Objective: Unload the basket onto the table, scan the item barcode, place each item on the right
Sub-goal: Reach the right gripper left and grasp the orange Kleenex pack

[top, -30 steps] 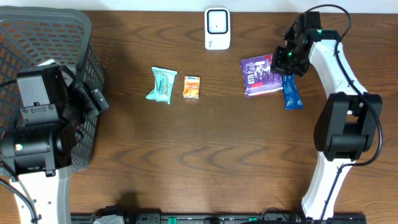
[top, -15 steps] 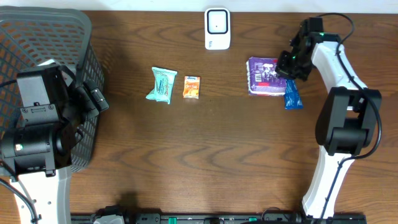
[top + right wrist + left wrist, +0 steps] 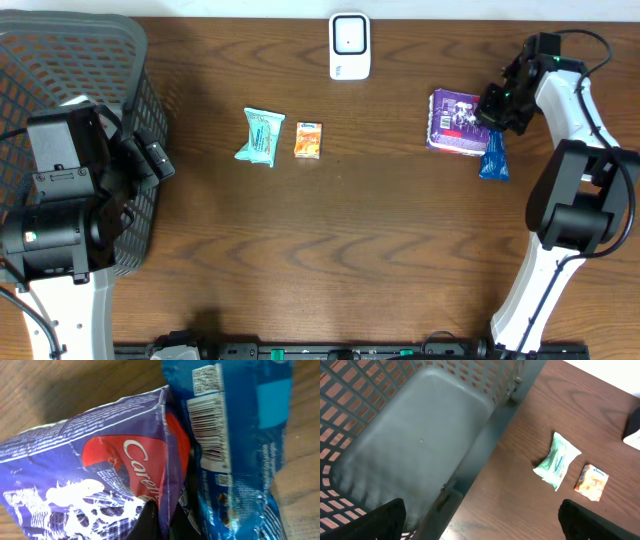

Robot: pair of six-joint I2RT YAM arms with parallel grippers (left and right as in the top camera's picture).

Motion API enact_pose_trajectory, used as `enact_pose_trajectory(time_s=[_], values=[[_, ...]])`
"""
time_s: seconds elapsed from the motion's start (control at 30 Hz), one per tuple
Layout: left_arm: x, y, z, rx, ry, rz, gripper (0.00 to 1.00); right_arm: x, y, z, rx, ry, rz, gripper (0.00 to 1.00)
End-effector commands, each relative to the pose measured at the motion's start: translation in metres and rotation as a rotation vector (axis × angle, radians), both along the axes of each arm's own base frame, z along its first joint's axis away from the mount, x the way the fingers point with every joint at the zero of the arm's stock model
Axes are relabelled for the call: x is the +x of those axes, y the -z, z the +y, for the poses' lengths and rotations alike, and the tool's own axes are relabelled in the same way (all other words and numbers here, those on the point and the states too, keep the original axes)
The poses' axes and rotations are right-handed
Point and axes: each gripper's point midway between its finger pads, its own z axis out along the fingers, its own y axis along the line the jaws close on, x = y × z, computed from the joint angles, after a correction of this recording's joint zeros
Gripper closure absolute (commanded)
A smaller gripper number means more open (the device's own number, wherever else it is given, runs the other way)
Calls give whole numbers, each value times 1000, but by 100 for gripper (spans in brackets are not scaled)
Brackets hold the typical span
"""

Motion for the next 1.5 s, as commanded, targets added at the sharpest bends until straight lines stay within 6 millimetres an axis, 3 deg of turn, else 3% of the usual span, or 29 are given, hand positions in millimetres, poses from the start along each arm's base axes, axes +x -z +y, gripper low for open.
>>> enact_pose_trajectory(time_s=[0.0, 0.23, 0.43, 0.5, 0.6, 0.77, 0.9, 1.03, 1.17, 1.33, 1.47], values=[[0, -7, 3, 5, -14, -16, 2, -4, 18, 28, 42, -129, 22, 99], [0, -7, 3, 5, -14, -16, 2, -7, 19, 56, 27, -238, 25, 99], [0, -7, 3, 5, -14, -16, 2, -7, 17, 57, 41, -156, 41, 99], [0, -7, 3, 5, -14, -16, 2, -6, 10, 56, 41, -147, 32, 94], [0, -7, 3, 5, -14, -16, 2, -6, -7, 58, 45, -151, 7, 75], [0, -7, 3, 5, -14, -16, 2, -7, -55, 61, 35, -145, -70, 58], [0, -7, 3, 5, -14, -16, 2, -11, -95, 60, 24, -140, -140, 53], [0, -7, 3, 5, -14, -16, 2, -15, -116, 67, 22, -152, -175, 45], [0, -7, 3, 5, -14, -16, 2, -21, -115, 102, 75, -237, -167, 40], [0, -7, 3, 5, -14, -16, 2, -23, -109, 174, 114, -401, -194, 21], [0, -7, 3, 5, -14, -16, 2, -24, -99, 235, 130, -490, -228, 20]])
